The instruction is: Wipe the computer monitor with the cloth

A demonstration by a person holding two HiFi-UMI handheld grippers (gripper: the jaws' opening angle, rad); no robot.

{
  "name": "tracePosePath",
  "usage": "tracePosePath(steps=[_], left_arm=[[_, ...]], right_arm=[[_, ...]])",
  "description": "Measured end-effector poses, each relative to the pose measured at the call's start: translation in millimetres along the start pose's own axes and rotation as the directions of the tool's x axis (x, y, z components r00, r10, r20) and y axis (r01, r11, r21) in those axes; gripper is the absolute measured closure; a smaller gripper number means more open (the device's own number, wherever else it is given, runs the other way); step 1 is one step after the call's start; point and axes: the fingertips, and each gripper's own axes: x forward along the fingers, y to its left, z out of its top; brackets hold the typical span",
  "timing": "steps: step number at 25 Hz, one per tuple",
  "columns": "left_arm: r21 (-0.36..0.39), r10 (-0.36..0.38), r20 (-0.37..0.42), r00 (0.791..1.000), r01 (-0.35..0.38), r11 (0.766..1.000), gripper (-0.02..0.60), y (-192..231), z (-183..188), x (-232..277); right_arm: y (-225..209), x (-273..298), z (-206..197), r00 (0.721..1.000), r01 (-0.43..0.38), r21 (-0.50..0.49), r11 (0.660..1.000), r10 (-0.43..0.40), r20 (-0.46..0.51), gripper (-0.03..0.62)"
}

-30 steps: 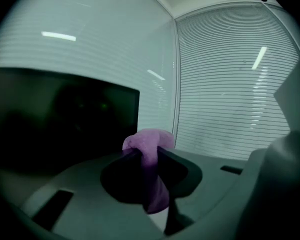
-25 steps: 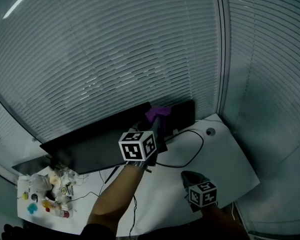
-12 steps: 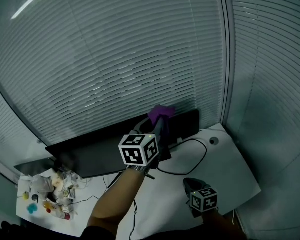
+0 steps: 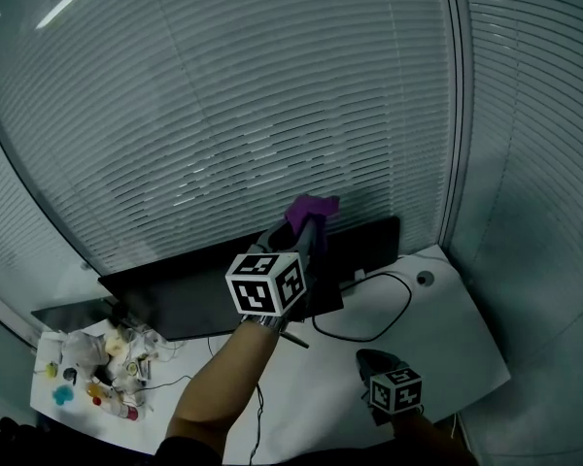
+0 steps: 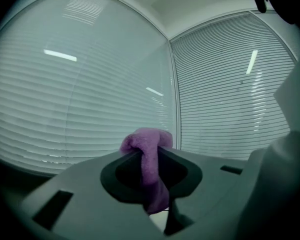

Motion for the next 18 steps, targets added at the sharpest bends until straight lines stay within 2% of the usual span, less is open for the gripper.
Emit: tracePosePath(steps=[6,18], left_arm=[[-0.035,0.038,-0.022,0.999,-0.039,0.999,0.511,27,-7,-6],[-0.056,0.101,-0.018,0.995,-0.102,0.993,0.511,79,-11,-36]], right_arm=[[6,5,-3,1.0,-0.008,-0.007,1.0,0.008,-0.016,0.571],[34,30,-3,0.997,-0.043,-0.043,0.998,0.041,-0.059,0.57]])
